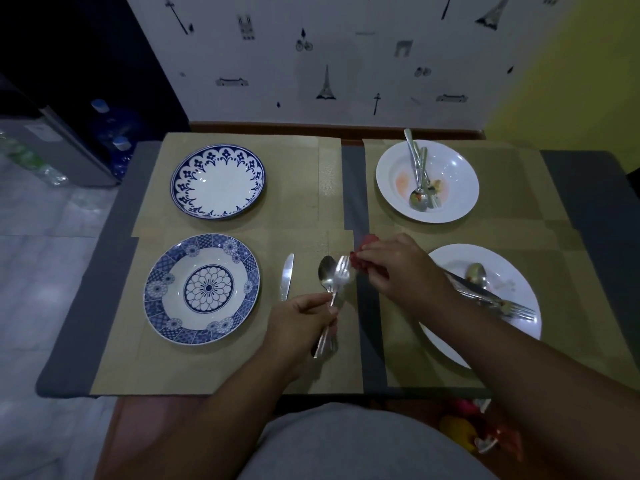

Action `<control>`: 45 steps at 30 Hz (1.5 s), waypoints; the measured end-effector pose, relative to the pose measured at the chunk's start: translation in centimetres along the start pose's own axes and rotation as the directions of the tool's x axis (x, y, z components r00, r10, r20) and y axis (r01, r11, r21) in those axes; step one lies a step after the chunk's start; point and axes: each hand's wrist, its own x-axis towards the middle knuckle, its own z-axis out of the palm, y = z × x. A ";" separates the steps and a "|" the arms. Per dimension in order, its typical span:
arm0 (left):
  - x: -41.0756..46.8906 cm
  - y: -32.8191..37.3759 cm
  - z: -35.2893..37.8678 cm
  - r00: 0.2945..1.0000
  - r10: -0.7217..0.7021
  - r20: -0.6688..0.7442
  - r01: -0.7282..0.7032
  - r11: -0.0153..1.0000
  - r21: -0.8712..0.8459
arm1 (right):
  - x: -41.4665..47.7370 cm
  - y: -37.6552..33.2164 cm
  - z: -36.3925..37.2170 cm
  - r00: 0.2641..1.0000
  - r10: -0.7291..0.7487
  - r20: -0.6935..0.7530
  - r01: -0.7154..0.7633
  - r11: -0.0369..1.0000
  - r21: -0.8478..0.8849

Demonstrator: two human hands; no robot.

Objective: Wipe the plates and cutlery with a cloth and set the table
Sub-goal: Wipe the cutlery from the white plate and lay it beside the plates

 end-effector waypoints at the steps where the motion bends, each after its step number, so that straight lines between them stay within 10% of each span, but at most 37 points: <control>1: 0.2 -0.3 -0.3 0.999 0.013 -0.053 -0.012 1.000 0.010 | -0.1 -0.4 0.0 1.000 -0.005 -0.011 0.005 1.000 0.015; 13: 2.1 -1.8 -0.9 0.917 0.178 -0.357 -0.085 0.961 0.262 | -1.5 -2.4 1.8 0.999 0.002 0.051 -0.006 0.997 0.075; 20: 1.4 -1.7 -1.5 0.897 0.376 -0.233 -0.210 0.825 0.525 | -1.7 -1.9 2.1 0.996 0.003 0.094 -0.010 0.997 0.075; 28: 3.5 -3.9 -2.8 0.834 0.530 0.155 -0.395 0.376 0.838 | -1.8 -2.4 2.3 0.995 0.020 0.103 -0.029 0.996 0.086; 39: 3.6 -4.6 -2.4 0.822 0.528 0.213 -0.392 0.254 0.884 | -1.8 -2.1 2.0 0.994 0.005 0.105 -0.013 0.998 0.068; 45: 3.7 -4.1 0.0 0.735 0.479 0.479 -0.567 0.048 0.822 | -2.2 -1.9 1.3 0.997 0.034 0.072 -0.039 0.997 0.073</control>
